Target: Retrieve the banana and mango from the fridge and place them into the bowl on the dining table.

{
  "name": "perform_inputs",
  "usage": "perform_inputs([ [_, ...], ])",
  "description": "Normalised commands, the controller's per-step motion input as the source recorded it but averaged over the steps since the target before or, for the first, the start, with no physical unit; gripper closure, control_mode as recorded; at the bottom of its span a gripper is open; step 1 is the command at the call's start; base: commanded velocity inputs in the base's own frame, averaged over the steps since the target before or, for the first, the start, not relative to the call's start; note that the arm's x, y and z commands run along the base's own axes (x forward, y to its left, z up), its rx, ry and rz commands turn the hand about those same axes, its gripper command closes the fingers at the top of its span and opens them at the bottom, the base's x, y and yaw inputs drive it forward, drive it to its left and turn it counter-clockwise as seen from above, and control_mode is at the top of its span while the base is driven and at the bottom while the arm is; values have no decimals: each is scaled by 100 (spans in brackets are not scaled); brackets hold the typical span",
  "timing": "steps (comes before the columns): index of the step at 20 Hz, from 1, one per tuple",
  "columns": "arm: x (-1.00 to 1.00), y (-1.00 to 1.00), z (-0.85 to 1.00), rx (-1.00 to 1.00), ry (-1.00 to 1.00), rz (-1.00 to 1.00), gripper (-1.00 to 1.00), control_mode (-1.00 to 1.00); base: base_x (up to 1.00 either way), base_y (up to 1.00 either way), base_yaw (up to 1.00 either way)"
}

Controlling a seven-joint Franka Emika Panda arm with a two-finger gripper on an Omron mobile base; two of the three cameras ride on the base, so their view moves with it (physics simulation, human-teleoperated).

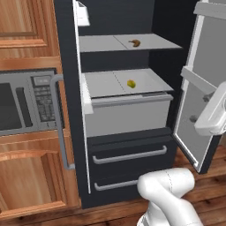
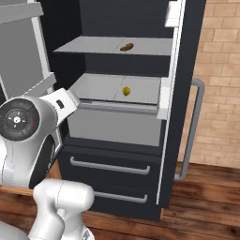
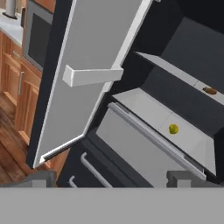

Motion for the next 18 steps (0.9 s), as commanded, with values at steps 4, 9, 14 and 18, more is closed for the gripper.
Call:
perform_inputs([
  [4, 0, 0, 0, 0, 0, 0, -100, 100, 66, 0, 0],
  [9, 0, 0, 0, 0, 0, 0, -100, 100, 98, 0, -1],
  [14, 0, 0, 0, 0, 0, 0, -100, 100, 100, 0, -3],
  [18, 0, 0, 0, 0, 0, 0, -100, 100, 100, 0, -4],
])
